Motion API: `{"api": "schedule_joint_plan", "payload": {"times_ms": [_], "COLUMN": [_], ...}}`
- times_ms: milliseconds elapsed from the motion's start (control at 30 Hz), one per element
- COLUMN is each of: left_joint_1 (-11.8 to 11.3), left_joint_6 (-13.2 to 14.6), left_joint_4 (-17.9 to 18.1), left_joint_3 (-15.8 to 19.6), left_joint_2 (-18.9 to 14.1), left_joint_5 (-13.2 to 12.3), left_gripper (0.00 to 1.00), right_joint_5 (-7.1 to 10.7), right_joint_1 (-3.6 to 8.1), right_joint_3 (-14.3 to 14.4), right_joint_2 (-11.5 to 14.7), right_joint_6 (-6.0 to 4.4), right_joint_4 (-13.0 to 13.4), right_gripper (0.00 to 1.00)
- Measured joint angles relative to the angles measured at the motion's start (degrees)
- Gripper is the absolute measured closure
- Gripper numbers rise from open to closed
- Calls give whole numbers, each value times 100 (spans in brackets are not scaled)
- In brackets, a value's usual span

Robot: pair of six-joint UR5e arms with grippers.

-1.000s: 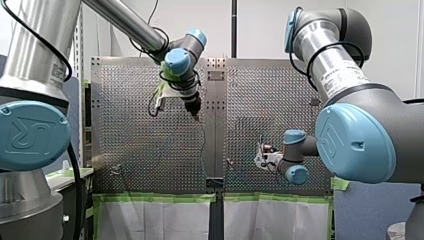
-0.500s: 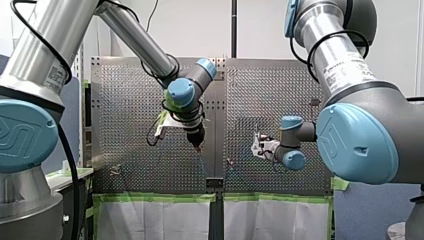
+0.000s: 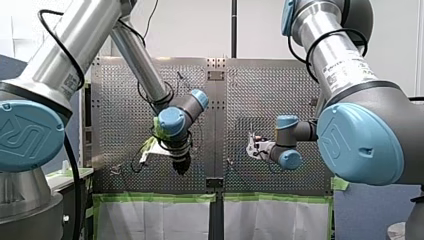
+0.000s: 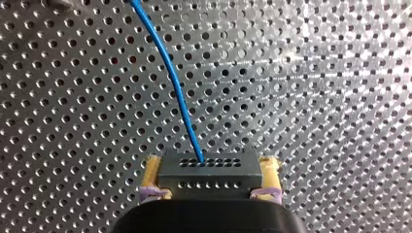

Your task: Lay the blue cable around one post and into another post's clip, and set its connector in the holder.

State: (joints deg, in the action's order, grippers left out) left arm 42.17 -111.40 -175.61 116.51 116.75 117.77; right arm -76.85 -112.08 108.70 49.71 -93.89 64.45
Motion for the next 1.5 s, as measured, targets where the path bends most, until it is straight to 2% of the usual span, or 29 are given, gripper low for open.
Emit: {"api": "schedule_joint_plan", "payload": {"times_ms": [300, 467, 667, 1000, 1200, 1500], "left_joint_1": [-147, -169, -325, -486, -544, -563], "left_joint_6": [-223, -243, -343, -805, -1083, -1528], "left_joint_4": [447, 701, 976, 1478, 1757, 2201], "left_joint_3": [399, 435, 242, -201, -349, -375], "left_joint_2": [430, 507, 516, 549, 768, 1090], "left_joint_5": [-306, -358, -563, -1045, -1140, -1209], "left_gripper": [0, 0, 0, 0, 0, 0], "right_joint_5": [10, 11, 11, 11, -2, 4], "right_joint_1": [-101, -167, -242, -297, -294, -291], "right_joint_3": [16, 20, 17, 22, 10, 11], "right_joint_2": [0, 0, 0, 0, 2, 1], "right_joint_6": [0, 0, 0, 0, -5, -34], "right_joint_4": [-19, -54, -43, -15, -10, 39], "right_gripper": [100, 100, 100, 100, 100, 100]}}
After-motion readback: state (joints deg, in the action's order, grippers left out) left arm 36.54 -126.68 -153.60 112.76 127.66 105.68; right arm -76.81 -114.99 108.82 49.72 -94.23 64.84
